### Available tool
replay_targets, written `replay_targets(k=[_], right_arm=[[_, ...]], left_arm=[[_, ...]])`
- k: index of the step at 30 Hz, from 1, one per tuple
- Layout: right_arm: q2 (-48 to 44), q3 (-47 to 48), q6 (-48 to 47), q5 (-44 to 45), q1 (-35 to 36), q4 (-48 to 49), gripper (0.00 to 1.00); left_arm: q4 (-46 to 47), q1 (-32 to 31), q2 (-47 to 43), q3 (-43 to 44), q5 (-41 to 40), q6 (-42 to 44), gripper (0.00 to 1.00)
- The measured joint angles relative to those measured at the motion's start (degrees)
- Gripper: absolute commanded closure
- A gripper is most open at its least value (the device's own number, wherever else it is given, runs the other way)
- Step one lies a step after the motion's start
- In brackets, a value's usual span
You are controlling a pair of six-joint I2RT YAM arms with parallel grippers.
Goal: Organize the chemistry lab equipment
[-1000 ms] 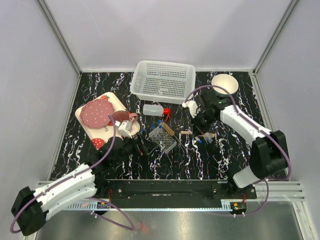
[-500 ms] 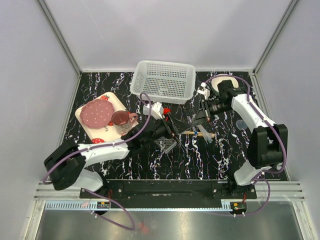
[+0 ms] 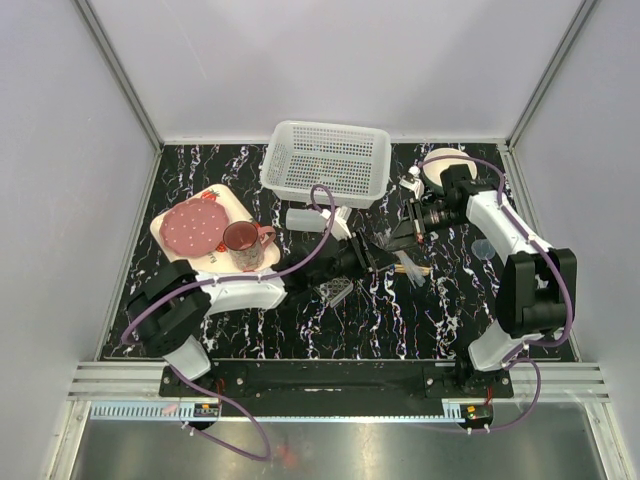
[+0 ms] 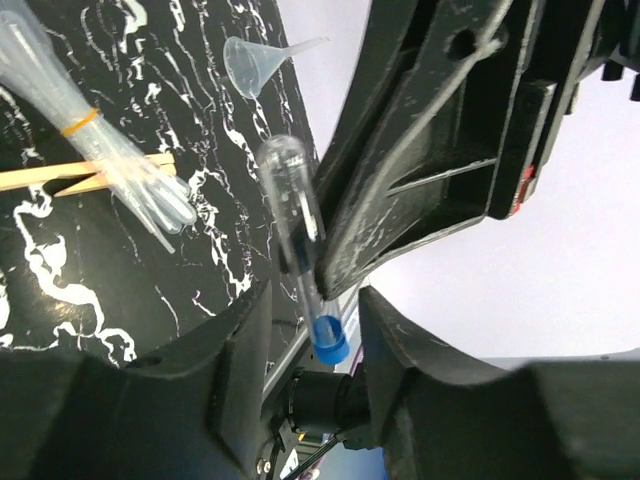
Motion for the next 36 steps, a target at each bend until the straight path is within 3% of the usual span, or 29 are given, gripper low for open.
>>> replay_targets(k=[4,5,10,16,20,21,25,31,36], right_arm=[[-0.46,-0.50,0.66,-0.26,-0.09,0.50,0.98],[-0.74,-0.57,0.74,-0.33,-0.20,0.66,0.98],[-2.84,-1.55,0.42,-0.07,-0.70,1.92,0.86],[-5.66,-2.27,-1.14,1.51,-0.81,1.14,0.48],[-8.44,-1.49,-9.38,5.70,-1.18,-2.14,0.19],[-9.20,-1.07,-12.09,6.80,-1.18,-3.37,0.01],[-13.90,1.25,-29.11,9.73,-1.31,-9.92,0.00],[-29.18,-4.37,-71.45,10.10,-0.98,-16.92,0.00],[-31.17,-5.35,-90.55,11.85,6.56,-20.00,0.04]], left_arm=[[-0.15,-0.15,0.87,1.97,0.79,0.02,0.83],[-0.63,-0.13,0.87,2.03,0.90,0.07,0.93],[-0.46,0.07,0.87,1.99,2.08,-0.50,1.00],[1.36,0.74,-0.46,-0.94,6.40,0.35,1.00],[-0.94,2.47,-3.37,-5.40,13.14,2.05,1.00],[-1.97,2.95,-4.20,-5.97,14.64,2.67,1.00],[-10.49,4.59,-9.29,-6.21,21.18,8.61,0.99],[-20.28,4.61,-12.66,-3.82,31.80,16.61,0.99],[-24.52,4.57,-11.72,-1.73,38.60,19.54,0.99]])
